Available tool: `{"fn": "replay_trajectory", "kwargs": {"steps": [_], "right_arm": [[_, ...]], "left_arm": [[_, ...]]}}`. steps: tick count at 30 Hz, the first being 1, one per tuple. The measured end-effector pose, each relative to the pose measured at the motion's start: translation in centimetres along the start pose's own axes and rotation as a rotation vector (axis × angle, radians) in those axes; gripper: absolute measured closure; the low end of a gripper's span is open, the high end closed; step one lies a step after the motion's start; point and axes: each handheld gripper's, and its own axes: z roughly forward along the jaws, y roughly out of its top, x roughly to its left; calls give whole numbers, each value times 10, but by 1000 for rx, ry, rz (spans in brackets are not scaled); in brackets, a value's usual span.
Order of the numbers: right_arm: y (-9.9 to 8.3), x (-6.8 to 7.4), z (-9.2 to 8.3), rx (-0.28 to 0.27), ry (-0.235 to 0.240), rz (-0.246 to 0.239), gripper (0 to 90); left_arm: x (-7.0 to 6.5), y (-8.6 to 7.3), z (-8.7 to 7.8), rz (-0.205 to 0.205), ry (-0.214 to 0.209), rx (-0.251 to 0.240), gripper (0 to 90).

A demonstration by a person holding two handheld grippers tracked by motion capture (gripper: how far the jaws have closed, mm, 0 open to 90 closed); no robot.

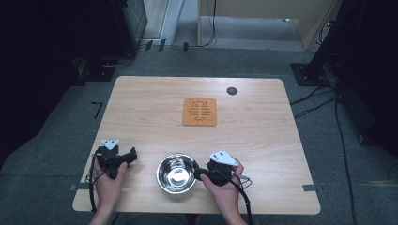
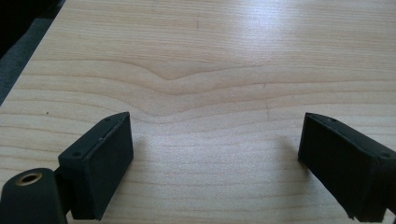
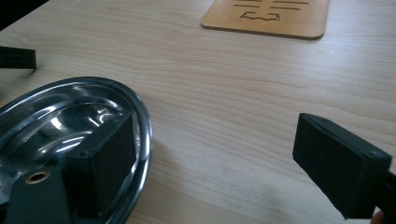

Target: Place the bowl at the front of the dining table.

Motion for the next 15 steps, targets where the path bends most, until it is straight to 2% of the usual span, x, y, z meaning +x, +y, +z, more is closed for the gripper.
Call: {"fn": "replay_trajectory", "kwargs": {"steps": [10,15], "right_arm": [[-3,13,11,32,36,-9,138],[-6,16,15,39,62,10,222]], "left_arm": [[0,0,0,1,0,0,100],[0,0,0,1,0,0,100]]}}
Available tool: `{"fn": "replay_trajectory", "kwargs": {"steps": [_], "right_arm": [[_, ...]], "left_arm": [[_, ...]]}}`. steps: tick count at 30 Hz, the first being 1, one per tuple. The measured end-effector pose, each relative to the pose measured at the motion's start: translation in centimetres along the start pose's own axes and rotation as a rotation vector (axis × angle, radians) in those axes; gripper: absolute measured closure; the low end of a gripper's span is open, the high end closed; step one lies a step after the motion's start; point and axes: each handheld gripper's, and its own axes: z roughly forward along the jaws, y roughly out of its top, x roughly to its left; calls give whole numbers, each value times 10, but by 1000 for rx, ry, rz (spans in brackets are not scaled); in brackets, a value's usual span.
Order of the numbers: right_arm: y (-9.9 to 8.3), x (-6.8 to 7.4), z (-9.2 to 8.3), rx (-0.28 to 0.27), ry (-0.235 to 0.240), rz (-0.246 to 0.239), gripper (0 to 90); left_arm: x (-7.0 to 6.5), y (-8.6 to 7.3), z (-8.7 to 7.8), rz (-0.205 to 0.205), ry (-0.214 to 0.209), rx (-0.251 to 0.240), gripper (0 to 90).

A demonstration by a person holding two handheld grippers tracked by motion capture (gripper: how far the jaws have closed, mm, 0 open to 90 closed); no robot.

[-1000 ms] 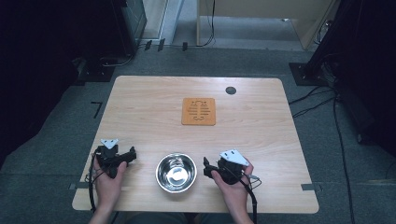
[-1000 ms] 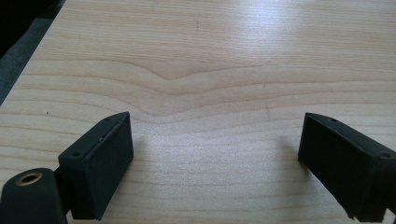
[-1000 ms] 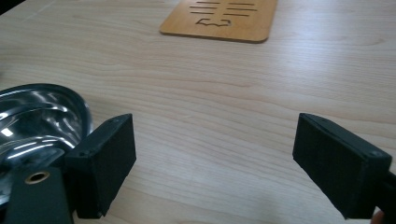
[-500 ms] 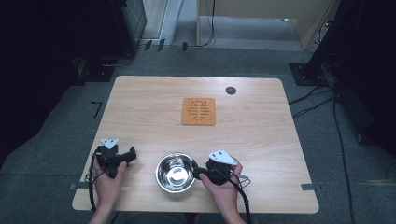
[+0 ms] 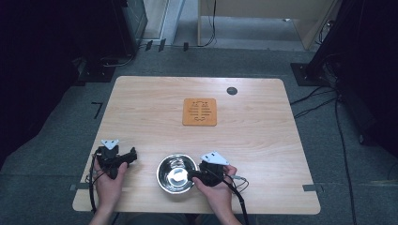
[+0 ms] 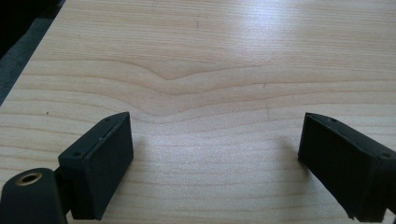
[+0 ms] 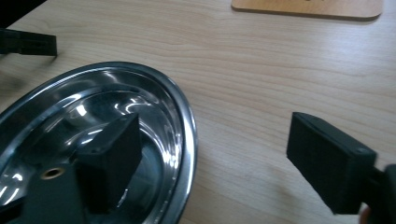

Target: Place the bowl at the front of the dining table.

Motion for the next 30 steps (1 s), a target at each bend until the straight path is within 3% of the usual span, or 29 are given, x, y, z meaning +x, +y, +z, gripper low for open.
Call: {"fn": "replay_trajectory", "kwargs": {"steps": [5,6,7,8,19,21,22,23,24,25,30], "right_arm": [[-2,3,3,17,17,-4,341],[-3,2,5,41,74,12,394],[-3,2,5,41,74,12,394],[-4,1,7,57,103,21,414],[-9,4,10,76,19,12,591],[-9,4,9,67,34,-14,673],[-9,4,9,67,34,-14,673],[-10,5,8,49,17,-65,728],[-10,5,8,49,17,-65,728],[-11,6,8,32,19,-115,757],[-11,3,8,15,48,-63,779]], "left_arm": [[0,0,0,0,0,0,100],[0,0,0,0,0,0,100],[0,0,0,0,0,0,100],[0,0,0,-1,0,0,100],[0,0,0,0,0,0,100],[0,0,0,0,0,0,100],[0,0,0,0,0,0,100],[0,0,0,0,0,0,100],[0,0,0,0,0,0,100],[0,0,0,0,0,0,100],[0,0,0,0,0,0,100]]}}
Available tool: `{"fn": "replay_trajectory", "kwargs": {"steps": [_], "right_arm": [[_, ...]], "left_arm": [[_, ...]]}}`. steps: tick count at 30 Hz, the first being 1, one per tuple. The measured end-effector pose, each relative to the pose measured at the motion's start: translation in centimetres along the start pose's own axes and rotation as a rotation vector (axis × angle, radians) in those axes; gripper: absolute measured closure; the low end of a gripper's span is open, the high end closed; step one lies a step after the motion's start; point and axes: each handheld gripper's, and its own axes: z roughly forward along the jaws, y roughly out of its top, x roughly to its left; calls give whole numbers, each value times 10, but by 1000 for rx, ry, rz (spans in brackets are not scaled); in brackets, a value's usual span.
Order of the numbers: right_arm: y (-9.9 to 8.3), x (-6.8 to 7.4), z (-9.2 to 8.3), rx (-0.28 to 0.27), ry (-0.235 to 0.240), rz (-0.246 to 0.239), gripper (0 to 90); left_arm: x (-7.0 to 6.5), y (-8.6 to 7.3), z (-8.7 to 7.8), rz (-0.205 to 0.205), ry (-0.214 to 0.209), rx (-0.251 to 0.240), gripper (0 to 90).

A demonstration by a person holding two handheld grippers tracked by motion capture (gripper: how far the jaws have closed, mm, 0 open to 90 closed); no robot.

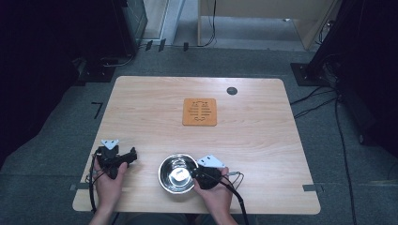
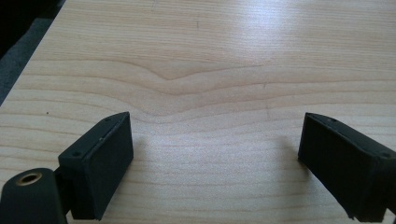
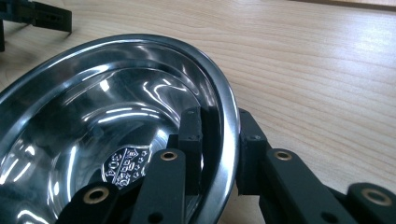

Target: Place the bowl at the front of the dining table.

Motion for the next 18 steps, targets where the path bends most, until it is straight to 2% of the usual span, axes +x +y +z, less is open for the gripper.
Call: {"fn": "replay_trajectory", "kwargs": {"steps": [5,6,7,8,9,10,11,12,13,18], "right_arm": [[0,-4,1,-6,34,24,790],[1,-6,1,-11,61,69,806],[1,-6,1,-11,61,69,806],[3,-7,-1,-19,96,130,826],[3,-7,-1,-19,96,130,826],[5,-8,-2,-31,132,185,844],[7,-9,-3,-35,141,200,847],[7,-9,-3,-35,141,200,847],[8,-9,-3,-45,155,229,853],[9,-11,-3,-41,150,257,853]], "left_arm": [[0,0,0,0,0,0,100],[0,0,0,0,0,0,100],[0,0,0,1,0,0,100],[0,0,0,0,0,0,100],[0,0,0,0,0,0,100],[0,0,0,0,0,1,100],[0,0,0,0,0,0,100],[0,0,0,0,0,0,100],[0,0,0,0,0,0,100],[0,0,0,0,0,0,100]]}}
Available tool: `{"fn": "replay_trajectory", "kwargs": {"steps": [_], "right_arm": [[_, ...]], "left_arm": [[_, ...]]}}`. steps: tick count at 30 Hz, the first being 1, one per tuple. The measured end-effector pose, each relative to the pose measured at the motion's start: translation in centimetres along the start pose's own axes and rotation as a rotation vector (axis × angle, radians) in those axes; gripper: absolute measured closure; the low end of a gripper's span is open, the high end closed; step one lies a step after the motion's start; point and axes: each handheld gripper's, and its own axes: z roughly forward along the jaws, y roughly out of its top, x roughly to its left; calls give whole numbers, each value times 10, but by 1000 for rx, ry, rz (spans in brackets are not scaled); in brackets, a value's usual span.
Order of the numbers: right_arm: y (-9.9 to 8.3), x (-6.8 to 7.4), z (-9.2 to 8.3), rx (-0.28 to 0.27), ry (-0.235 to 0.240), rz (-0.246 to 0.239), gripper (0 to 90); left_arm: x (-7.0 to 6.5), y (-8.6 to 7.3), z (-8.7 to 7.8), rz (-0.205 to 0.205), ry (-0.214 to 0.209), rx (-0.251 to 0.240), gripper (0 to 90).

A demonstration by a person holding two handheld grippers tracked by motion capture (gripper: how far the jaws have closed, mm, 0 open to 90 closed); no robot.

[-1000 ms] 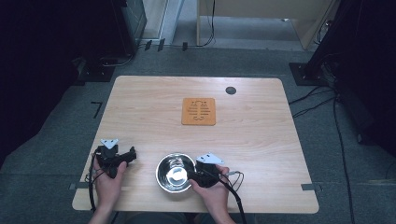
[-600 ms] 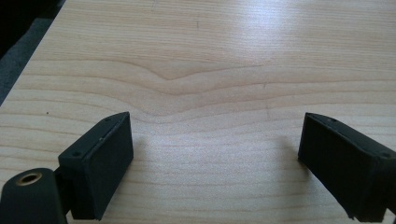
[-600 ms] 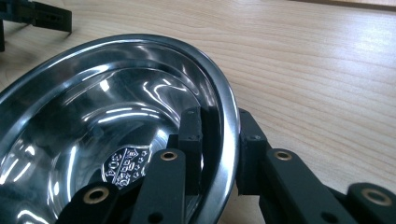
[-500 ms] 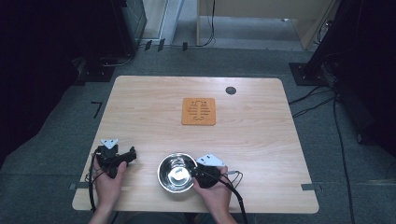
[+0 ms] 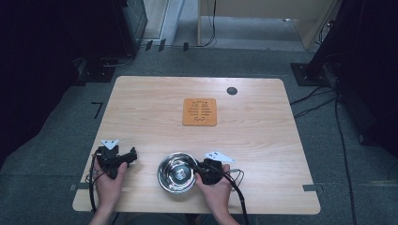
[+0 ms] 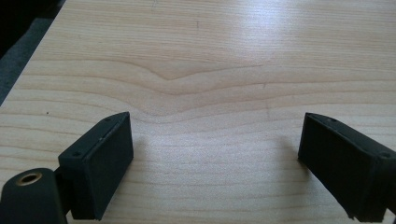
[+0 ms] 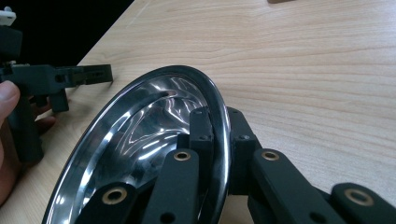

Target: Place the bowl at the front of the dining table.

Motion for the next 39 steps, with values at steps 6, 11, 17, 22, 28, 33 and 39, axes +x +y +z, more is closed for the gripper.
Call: {"fn": "replay_trajectory", "kwargs": {"steps": [6,11,17,22,28,33,39], "right_arm": [[5,-6,-1,-14,0,37,852],[12,-9,-1,-39,-5,51,852],[24,-15,-2,-89,-6,77,852],[34,-20,-2,-120,-9,91,852],[43,-25,0,-144,-21,104,852],[50,-30,2,-154,-32,121,852],[57,-36,3,-167,-39,138,852]], "left_arm": [[0,0,0,0,0,-1,100],[0,0,0,0,0,0,100],[0,0,0,0,0,0,100],[0,0,0,-1,0,0,100],[0,0,0,0,0,0,100],[0,0,0,0,0,0,100],[0,0,0,0,0,0,100]]}}
